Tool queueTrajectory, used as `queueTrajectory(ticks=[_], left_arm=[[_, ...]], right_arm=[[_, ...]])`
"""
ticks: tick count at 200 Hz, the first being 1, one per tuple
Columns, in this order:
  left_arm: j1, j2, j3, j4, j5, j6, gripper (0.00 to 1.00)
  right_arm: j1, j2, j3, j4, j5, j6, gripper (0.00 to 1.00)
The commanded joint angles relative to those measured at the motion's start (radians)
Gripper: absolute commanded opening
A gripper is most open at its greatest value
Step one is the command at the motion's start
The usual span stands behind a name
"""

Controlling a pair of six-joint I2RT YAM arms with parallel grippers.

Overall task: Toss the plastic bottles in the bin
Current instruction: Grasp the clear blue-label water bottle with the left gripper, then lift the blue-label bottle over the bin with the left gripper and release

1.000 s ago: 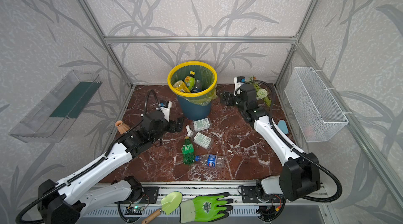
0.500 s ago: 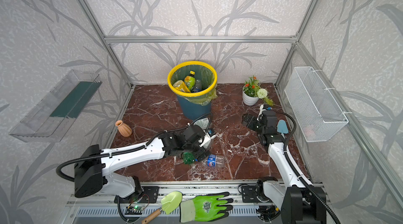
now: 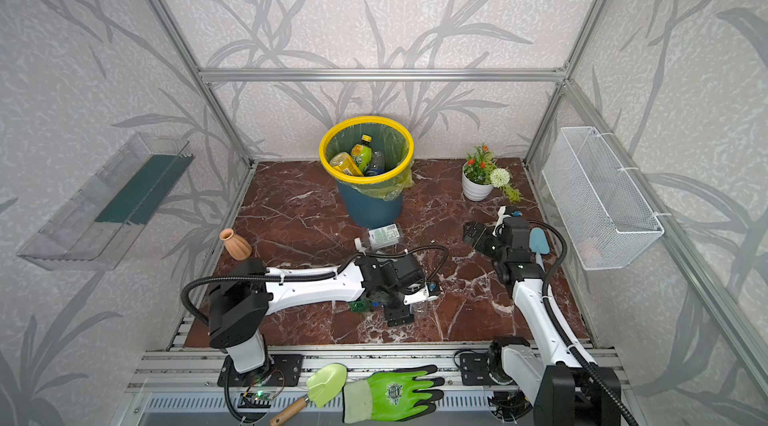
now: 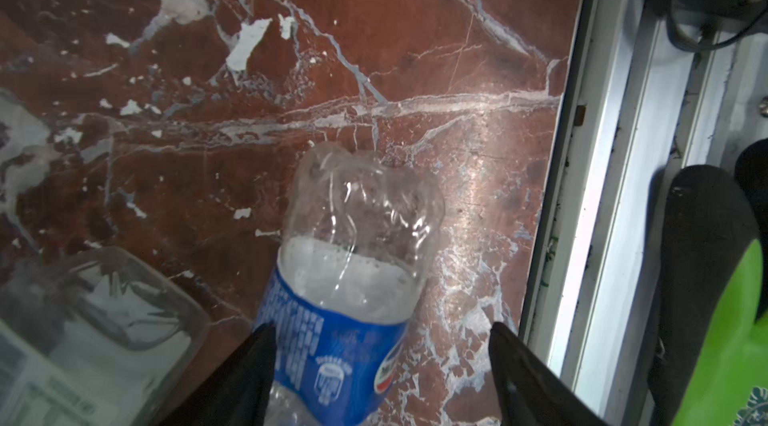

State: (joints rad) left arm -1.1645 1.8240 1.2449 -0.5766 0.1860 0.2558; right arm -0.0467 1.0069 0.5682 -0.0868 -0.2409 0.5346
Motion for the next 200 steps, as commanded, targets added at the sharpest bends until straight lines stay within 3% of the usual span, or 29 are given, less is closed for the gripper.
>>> queueTrajectory(ticks=[1, 43, 109, 173, 190, 200], left_arm=[[-0.009, 0.053, 0.035, -0.059, 0.008, 0.062, 0.8], [-0.014, 0.132, 0.062, -0.069, -0.053, 0.085, 0.77], [-0.016, 0.103, 0.079, -0.039, -0.024, 0.073, 0.55], [0.02, -0.148, 0.1, 0.089, -0.045, -0.002, 0.42], [0.037, -0.254, 0.105, 0.163, -0.107, -0.022, 0.4], [0.042, -0.323, 0.104, 0.214, -0.202, -0.029, 0.4]], right_arm=[[-0.009, -0.005, -0.012, 0.014, -0.024, 0.008, 0.97], [-0.022, -0.007, -0.02, 0.022, -0.043, 0.012, 0.98], [-0.036, -0.003, -0.032, 0.043, -0.064, 0.025, 0.98], [-0.036, 0.008, -0.053, 0.085, -0.071, 0.052, 0.97], [-0.035, 0.008, -0.07, 0.108, -0.073, 0.071, 0.97], [-0.036, 0.008, -0.079, 0.126, -0.075, 0.082, 0.97]])
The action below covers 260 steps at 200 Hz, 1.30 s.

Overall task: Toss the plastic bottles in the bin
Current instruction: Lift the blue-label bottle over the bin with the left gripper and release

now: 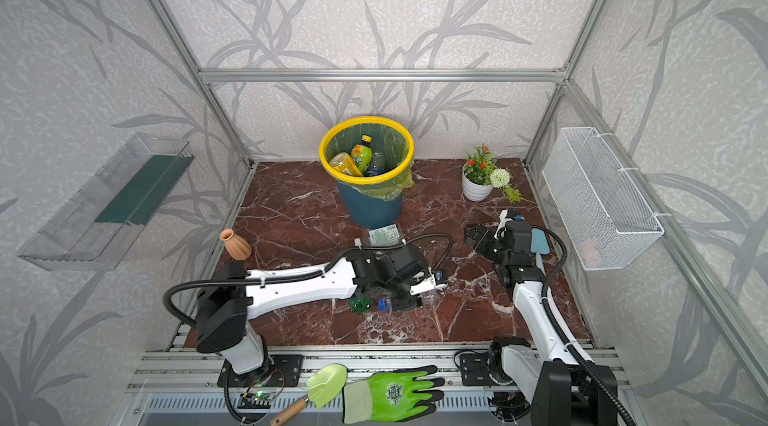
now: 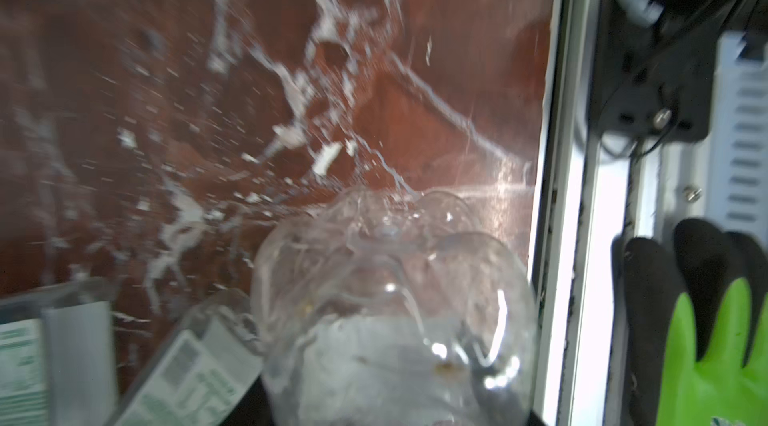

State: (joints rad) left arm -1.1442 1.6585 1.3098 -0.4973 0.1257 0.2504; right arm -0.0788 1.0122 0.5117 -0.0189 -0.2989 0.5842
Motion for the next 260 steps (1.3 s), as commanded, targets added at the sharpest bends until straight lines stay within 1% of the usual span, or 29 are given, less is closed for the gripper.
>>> queueTrajectory(ticks=[1, 17, 34, 54, 72, 88, 92, 99, 115, 137, 144, 154, 164, 175, 180, 190, 199, 211, 230, 237, 260], left_arm=[[0.021, -0.165, 0.039, 0.144, -0.152, -0.024, 0.4], [0.031, -0.278, 0.029, 0.248, -0.303, 0.002, 0.4], [0.062, -0.4, 0.014, 0.407, -0.363, 0.065, 0.39], [0.13, -0.507, 0.012, 0.581, -0.347, 0.093, 0.38], [0.225, -0.551, 0.019, 0.72, -0.249, 0.054, 0.37], [0.322, -0.519, 0.066, 0.785, -0.149, -0.02, 0.37], [0.339, -0.497, 0.084, 0.787, -0.135, -0.03, 0.37], [0.365, -0.456, 0.119, 0.786, -0.121, -0.046, 0.37], [0.426, -0.33, 0.212, 0.756, -0.089, -0.1, 0.37], [0.517, -0.12, 0.374, 0.653, -0.066, -0.207, 0.37], [0.536, -0.049, 0.44, 0.602, -0.07, -0.24, 0.39], [0.557, 0.041, 0.53, 0.508, -0.067, -0.27, 0.49], [0.561, 0.1, 0.598, 0.434, -0.085, -0.28, 0.7], [0.56, 0.122, 0.631, 0.39, -0.12, -0.282, 0.78], [0.56, 0.118, 0.629, 0.393, -0.137, -0.285, 0.83], [0.561, 0.099, 0.608, 0.432, -0.164, -0.282, 0.95], [0.56, 0.073, 0.588, 0.461, -0.171, -0.272, 0.98], [0.561, 0.035, 0.571, 0.475, -0.168, -0.26, 0.99], [0.559, -0.025, 0.538, 0.465, -0.116, -0.221, 0.99], [0.559, -0.054, 0.513, 0.47, -0.099, -0.214, 0.99], [0.557, -0.142, 0.398, 0.512, -0.097, -0.222, 0.99]], right_arm=[[-0.004, 0.003, -0.025, 0.059, -0.017, 0.033, 0.97], [-0.003, 0.005, -0.034, 0.085, -0.025, 0.042, 0.97], [-0.004, 0.005, -0.035, 0.1, -0.034, 0.048, 0.98], [-0.003, 0.001, -0.028, 0.107, -0.039, 0.048, 0.97], [-0.004, -0.004, -0.024, 0.108, -0.037, 0.047, 0.97], [-0.003, -0.005, -0.022, 0.118, -0.036, 0.047, 0.97], [-0.004, -0.004, -0.019, 0.12, -0.037, 0.072, 0.98], [-0.004, -0.003, -0.016, 0.122, -0.04, 0.077, 0.97], [-0.004, -0.002, -0.008, 0.12, -0.047, 0.077, 0.97], [-0.003, -0.008, 0.0, 0.114, -0.054, 0.076, 0.97], [-0.004, -0.012, 0.001, 0.11, -0.055, 0.075, 0.97], [-0.004, -0.02, 0.005, 0.101, -0.056, 0.071, 0.97], [-0.004, -0.032, 0.012, 0.082, -0.053, 0.061, 0.98], [-0.003, -0.046, 0.02, 0.059, -0.048, 0.06, 0.98], [-0.004, -0.052, 0.023, 0.046, -0.044, 0.027, 0.98], [-0.004, -0.062, 0.028, 0.031, -0.04, 0.017, 0.98], [-0.004, -0.069, 0.028, 0.025, -0.038, 0.014, 0.98], [-0.004, -0.072, 0.027, 0.027, -0.04, 0.014, 0.98], [-0.004, -0.064, 0.028, 0.034, -0.043, 0.024, 0.98], [-0.003, -0.06, 0.028, 0.038, -0.046, 0.028, 0.98], [-0.004, -0.044, 0.026, 0.055, -0.058, 0.042, 0.98]])
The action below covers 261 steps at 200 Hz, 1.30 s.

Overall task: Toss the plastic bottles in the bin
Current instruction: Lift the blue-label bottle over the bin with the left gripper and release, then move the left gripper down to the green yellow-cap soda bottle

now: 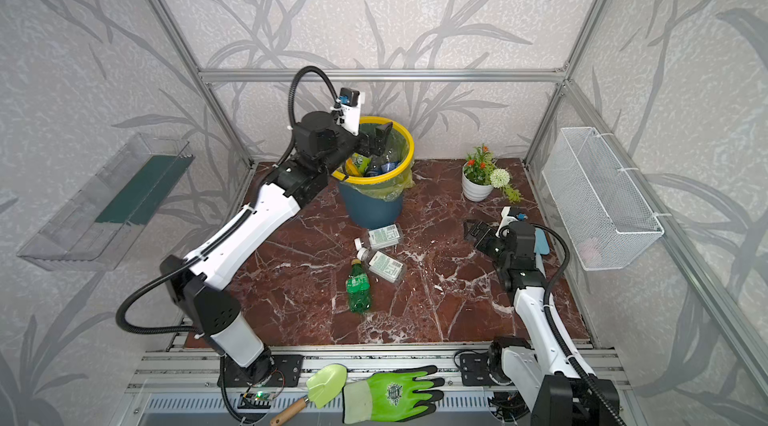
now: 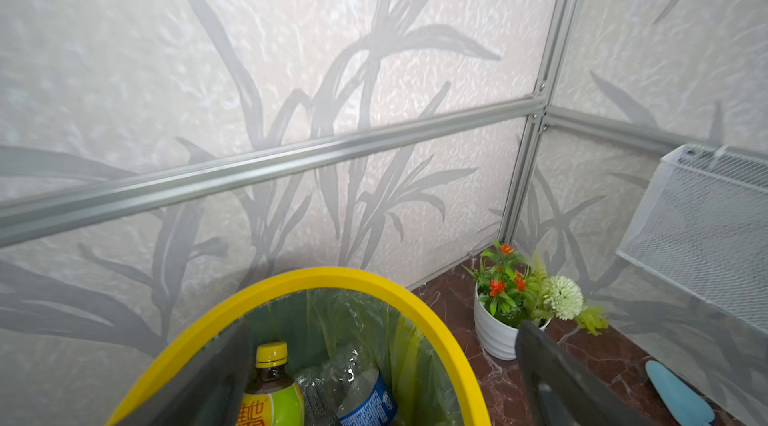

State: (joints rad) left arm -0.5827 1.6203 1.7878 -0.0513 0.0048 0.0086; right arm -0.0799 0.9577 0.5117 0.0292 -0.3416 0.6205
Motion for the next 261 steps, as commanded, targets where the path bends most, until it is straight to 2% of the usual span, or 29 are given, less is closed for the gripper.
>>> queueTrajectory(ticks=[1, 35, 63, 87, 112, 130, 155, 179, 229, 261], left_arm=[[-0.005, -0.108, -0.085, 0.067, 0.023, 0.019, 0.99], [-0.007, -0.24, -0.306, 0.051, -0.073, -0.03, 0.99], [-0.011, -0.385, -0.56, 0.022, -0.155, -0.164, 0.99], [-0.039, -0.521, -0.762, -0.034, -0.27, -0.29, 0.99], [-0.132, -0.619, -0.886, -0.195, -0.414, -0.428, 0.99], [-0.212, -0.645, -0.935, -0.345, -0.493, -0.584, 0.99], [-0.271, -0.646, -1.004, -0.482, -0.463, -0.835, 0.99], [-0.298, -0.61, -1.059, -0.511, -0.419, -0.951, 0.99], [-0.296, -0.471, -1.061, -0.437, -0.29, -1.002, 0.99], [-0.296, -0.348, -1.012, -0.396, -0.193, -0.964, 0.99]], right_arm=[[-0.002, 0.011, 0.026, 0.007, -0.016, 0.007, 0.98], [-0.003, 0.021, 0.019, 0.009, -0.026, 0.01, 0.98], [-0.002, 0.021, 0.003, 0.017, -0.028, 0.011, 0.98], [-0.003, 0.033, 0.001, 0.034, -0.036, 0.042, 0.97], [0.0, 0.065, 0.005, 0.061, -0.055, 0.05, 0.97], [0.003, 0.096, 0.016, 0.07, -0.068, 0.05, 0.97], [0.005, 0.127, 0.025, 0.079, -0.079, 0.052, 0.97], [0.005, 0.139, 0.031, 0.075, -0.073, 0.046, 0.97], [0.005, 0.147, 0.03, 0.066, -0.07, 0.05, 0.97], [0.005, 0.145, 0.028, 0.057, -0.068, 0.049, 0.97]])
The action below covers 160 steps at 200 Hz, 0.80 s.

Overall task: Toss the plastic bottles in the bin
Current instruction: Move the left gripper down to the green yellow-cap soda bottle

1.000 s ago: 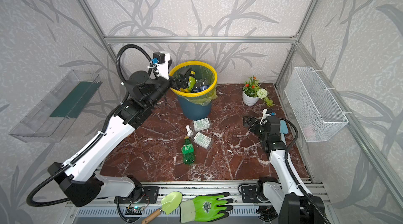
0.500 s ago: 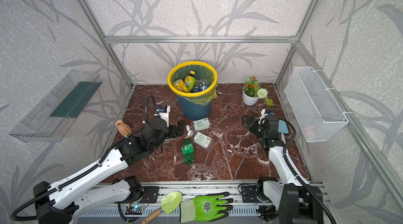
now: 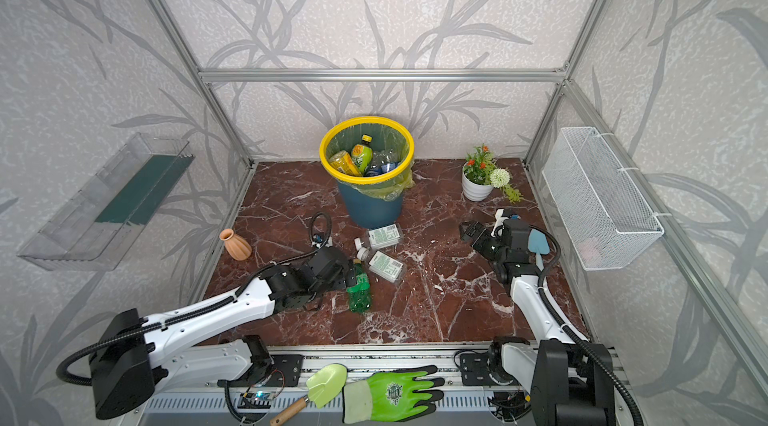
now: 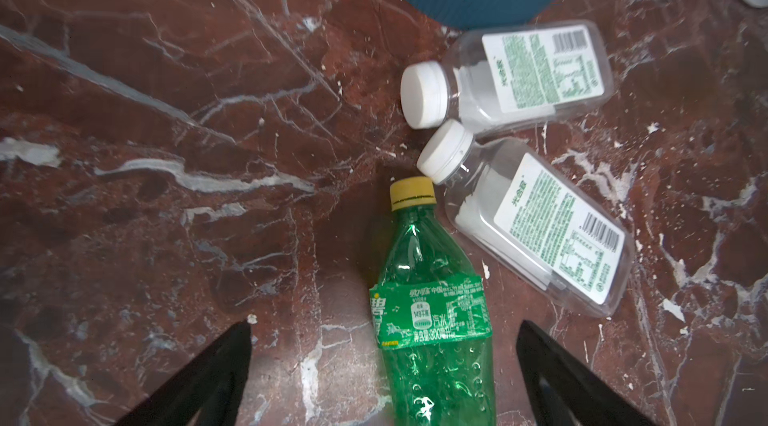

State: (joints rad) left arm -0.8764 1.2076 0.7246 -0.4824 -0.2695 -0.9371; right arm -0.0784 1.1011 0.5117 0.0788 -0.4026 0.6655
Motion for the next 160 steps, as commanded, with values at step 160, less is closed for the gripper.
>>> queueTrajectory(ticks=[160], left_arm=[[0.05, 0.344, 0.083, 0.09, 0.237, 0.024, 0.8]], right_arm=[[0.003, 0.0, 0.022, -0.011, 0.007, -0.01, 0.97]])
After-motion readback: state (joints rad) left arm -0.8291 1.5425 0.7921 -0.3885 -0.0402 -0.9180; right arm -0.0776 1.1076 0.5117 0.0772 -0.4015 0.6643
